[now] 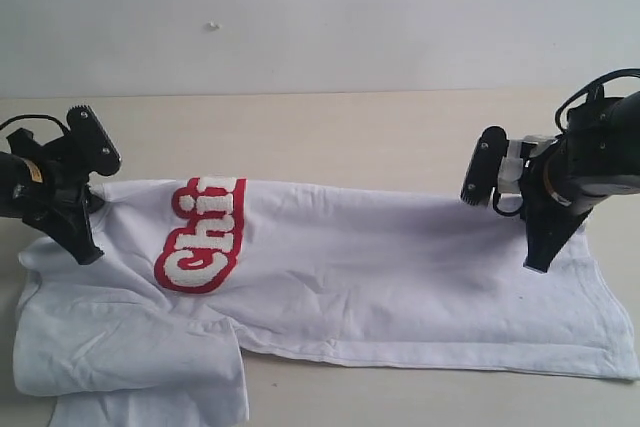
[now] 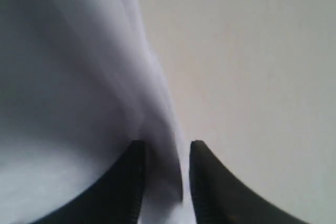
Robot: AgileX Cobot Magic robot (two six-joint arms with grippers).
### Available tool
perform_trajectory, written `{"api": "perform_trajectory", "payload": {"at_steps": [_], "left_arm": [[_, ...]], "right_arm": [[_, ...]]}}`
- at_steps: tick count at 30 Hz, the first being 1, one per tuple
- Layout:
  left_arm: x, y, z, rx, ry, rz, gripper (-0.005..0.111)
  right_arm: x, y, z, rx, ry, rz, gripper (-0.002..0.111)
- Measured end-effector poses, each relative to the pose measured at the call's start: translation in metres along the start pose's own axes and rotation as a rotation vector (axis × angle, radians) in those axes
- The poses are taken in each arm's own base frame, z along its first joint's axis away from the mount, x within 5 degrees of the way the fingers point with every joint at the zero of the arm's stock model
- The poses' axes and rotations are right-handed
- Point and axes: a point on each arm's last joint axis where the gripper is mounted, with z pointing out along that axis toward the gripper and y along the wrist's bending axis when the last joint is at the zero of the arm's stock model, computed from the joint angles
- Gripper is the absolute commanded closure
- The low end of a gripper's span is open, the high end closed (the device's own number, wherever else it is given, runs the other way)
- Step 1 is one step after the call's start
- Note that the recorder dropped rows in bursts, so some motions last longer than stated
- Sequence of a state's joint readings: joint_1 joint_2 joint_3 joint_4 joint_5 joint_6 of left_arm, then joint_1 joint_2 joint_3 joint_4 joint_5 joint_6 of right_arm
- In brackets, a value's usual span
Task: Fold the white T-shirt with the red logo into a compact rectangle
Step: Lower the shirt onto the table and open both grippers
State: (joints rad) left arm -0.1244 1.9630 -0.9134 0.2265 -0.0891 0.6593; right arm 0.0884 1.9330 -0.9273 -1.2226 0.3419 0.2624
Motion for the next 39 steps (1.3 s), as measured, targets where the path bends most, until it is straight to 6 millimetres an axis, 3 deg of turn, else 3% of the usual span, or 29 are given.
{"api": "perform_trajectory", "payload": {"at_steps": [4,7,9,17,23,27,30,32,35,39], "left_arm": [[-0.001,0.001,0.002,-0.018,-0.027,-0.063,0.073],[-0.004,0.004,0.002,-0.046,-0.069,-0.128,0.051],[-0.006,0.005,0.002,-0.06,-0.093,-0.163,0.046],[-0.01,0.013,0.001,-0.118,-0.16,-0.234,0.056],[-0.001,0.022,0.0,-0.149,-0.155,-0.278,0.065],[0.01,0.03,-0.009,-0.133,-0.09,-0.362,0.056],[0.019,0.038,-0.021,-0.125,-0.045,-0.552,0.045],[0.023,0.043,-0.029,-0.127,-0.022,-0.681,0.044],[0.03,0.045,-0.038,-0.109,0.048,-0.782,0.054],[0.033,0.042,-0.045,-0.083,0.115,-0.82,0.09]], "right_arm": [[0.0,-0.002,0.001,0.023,-0.006,-0.003,0.042],[0.0,-0.003,0.001,0.033,-0.009,-0.01,0.04],[0.0,-0.003,0.001,0.036,-0.005,-0.007,0.04],[0.007,-0.007,0.0,0.077,0.076,-0.019,0.04],[0.011,-0.011,-0.001,0.127,0.11,0.048,0.041],[0.01,-0.014,-0.004,0.147,0.095,0.161,0.043],[0.006,-0.018,-0.012,0.143,0.032,0.233,0.044],[0.002,-0.019,-0.018,0.121,-0.02,0.285,0.046],[-0.006,-0.019,-0.026,0.071,-0.098,0.379,0.057],[-0.01,-0.019,-0.035,0.024,-0.155,0.494,0.089]]}}
